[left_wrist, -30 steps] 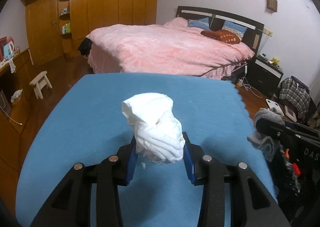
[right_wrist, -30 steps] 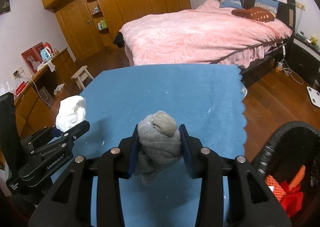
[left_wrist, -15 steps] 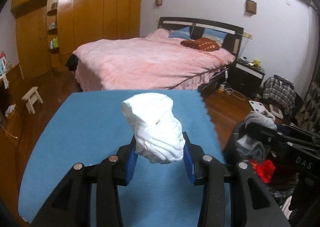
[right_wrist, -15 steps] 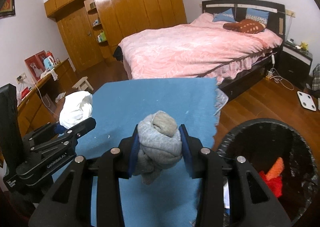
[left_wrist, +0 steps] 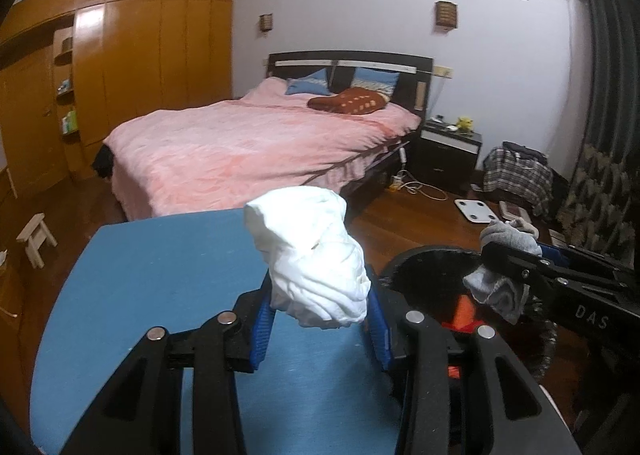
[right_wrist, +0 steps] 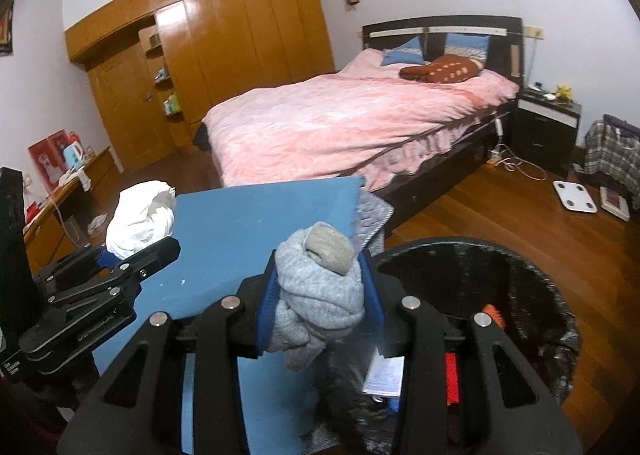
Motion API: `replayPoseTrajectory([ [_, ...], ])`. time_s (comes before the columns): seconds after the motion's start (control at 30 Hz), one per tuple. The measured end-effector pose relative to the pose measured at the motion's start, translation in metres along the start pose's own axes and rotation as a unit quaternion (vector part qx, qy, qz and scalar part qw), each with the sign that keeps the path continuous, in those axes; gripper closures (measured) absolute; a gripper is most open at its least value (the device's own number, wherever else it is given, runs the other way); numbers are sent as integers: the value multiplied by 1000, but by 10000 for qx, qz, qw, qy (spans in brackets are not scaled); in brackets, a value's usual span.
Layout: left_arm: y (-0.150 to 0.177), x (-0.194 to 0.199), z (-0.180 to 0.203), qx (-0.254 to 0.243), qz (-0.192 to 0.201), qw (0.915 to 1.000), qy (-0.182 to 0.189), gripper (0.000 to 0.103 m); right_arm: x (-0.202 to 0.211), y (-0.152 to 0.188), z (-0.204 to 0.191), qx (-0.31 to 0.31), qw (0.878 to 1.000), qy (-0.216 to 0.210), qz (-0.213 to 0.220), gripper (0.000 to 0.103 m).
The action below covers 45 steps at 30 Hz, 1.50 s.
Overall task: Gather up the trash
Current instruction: 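Carry the sock and tissue over the bin and open both tools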
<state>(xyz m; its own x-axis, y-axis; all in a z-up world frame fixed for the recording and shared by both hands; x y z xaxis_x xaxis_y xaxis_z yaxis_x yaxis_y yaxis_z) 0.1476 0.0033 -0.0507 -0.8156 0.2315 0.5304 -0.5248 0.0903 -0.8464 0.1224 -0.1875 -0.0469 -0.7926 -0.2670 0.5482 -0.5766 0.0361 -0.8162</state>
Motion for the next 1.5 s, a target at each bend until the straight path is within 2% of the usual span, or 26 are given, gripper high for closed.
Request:
replayPoseTrajectory([
  [0.27, -6, -7, 42, -235, 46, 9991, 337, 62, 21, 4, 44, -130, 9992, 360, 104, 66],
  [0.67, -4, -30, 96, -520, -25, 9954, 802, 62, 30, 15, 98, -332, 9959, 832, 120, 66],
  [1.03, 6, -77, 127, -657, -241, 9924, 1009, 62, 4, 37, 143, -585, 9911, 1184, -142, 65],
  [1.17, 12, -101, 131, -697, -442, 9908, 1073, 56, -11, 44, 156, -636, 9893, 1275, -301, 63],
  [1.2, 13, -104, 131, -693, -485, 9901, 1117, 53, -15, 47, 159, -657, 9888, 1294, -347, 61],
  [1.23, 15, -109, 132, -681, -554, 9894, 1160, 47, -18, 49, 161, -686, 9880, 1332, -382, 51],
  [1.27, 16, -110, 131, -680, -583, 9892, 1158, 35, -19, 50, 163, -703, 9870, 1387, -396, 39],
  [1.33, 16, -111, 128, -680, -574, 9896, 1127, 26, -19, 52, 166, -715, 9860, 1459, -375, 32],
  [1.43, 14, -108, 121, -648, -528, 9909, 1051, 18, -16, 53, 165, -713, 9848, 1550, -314, 18],
  [1.5, 11, -104, 115, -640, -492, 9921, 960, 14, -10, 51, 164, -706, 9846, 1581, -236, 13],
])
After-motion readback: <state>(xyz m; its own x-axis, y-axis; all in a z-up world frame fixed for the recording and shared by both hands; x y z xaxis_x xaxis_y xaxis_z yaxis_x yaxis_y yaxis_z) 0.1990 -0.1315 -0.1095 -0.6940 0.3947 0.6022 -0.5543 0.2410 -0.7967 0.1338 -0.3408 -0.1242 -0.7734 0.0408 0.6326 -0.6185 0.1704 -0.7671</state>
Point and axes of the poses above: each gripper's, at about its wrist camera, not at the fingertips, and x roughly against the way its jaws point, z to its right, y to its underside, the point moved 4 cm from there along -x, roughly the way its jaws point, and after that the axes turned 1 degree about x, right-handed, at the moved point
